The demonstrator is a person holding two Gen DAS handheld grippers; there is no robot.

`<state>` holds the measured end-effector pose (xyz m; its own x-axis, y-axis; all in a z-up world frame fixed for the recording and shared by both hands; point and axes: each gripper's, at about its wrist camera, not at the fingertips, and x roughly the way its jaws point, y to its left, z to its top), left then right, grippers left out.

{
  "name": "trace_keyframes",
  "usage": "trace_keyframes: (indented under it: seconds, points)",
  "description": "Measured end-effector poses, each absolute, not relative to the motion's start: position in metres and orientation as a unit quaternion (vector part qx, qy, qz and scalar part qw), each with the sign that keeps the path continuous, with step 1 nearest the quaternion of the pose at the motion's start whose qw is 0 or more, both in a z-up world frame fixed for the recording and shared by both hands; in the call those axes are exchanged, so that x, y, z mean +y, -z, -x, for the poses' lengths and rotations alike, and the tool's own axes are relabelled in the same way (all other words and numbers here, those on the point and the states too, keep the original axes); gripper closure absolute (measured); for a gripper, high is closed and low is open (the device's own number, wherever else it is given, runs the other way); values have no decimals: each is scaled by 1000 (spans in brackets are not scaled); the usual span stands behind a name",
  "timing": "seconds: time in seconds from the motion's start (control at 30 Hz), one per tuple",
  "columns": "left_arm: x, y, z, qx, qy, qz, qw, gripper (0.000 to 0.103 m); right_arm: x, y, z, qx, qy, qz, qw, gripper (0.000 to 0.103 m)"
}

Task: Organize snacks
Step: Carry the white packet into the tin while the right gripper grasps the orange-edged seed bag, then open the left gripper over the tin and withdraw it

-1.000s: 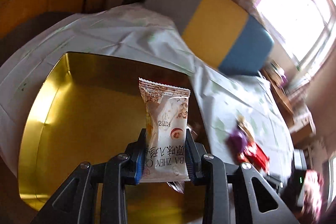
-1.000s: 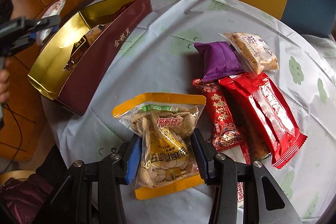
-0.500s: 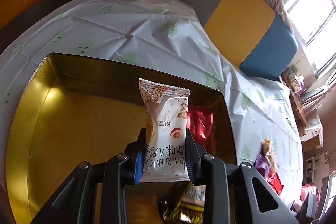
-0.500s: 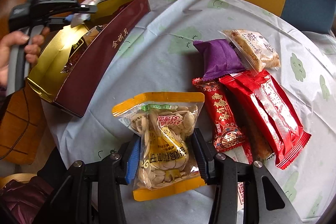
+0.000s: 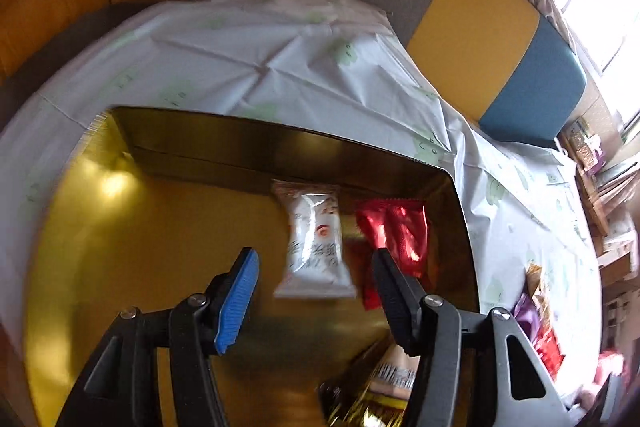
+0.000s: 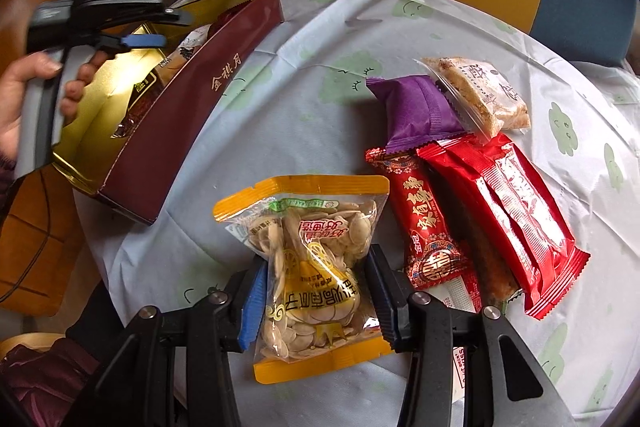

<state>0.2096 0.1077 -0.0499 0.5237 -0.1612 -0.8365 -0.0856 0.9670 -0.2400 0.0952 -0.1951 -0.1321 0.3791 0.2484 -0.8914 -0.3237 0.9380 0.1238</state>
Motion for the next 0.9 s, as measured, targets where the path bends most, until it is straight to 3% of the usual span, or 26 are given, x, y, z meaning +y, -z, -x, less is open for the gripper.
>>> trace_keyframes:
  seconds: [0.37, 0.9]
  points:
    - [107, 17, -128, 426, -24, 77, 901, 43, -193, 132, -94, 524, -158, 45, 836, 55]
    - [117, 11, -67, 410, -34, 69, 909, 43, -188, 134, -89, 518, -141, 45, 843, 55]
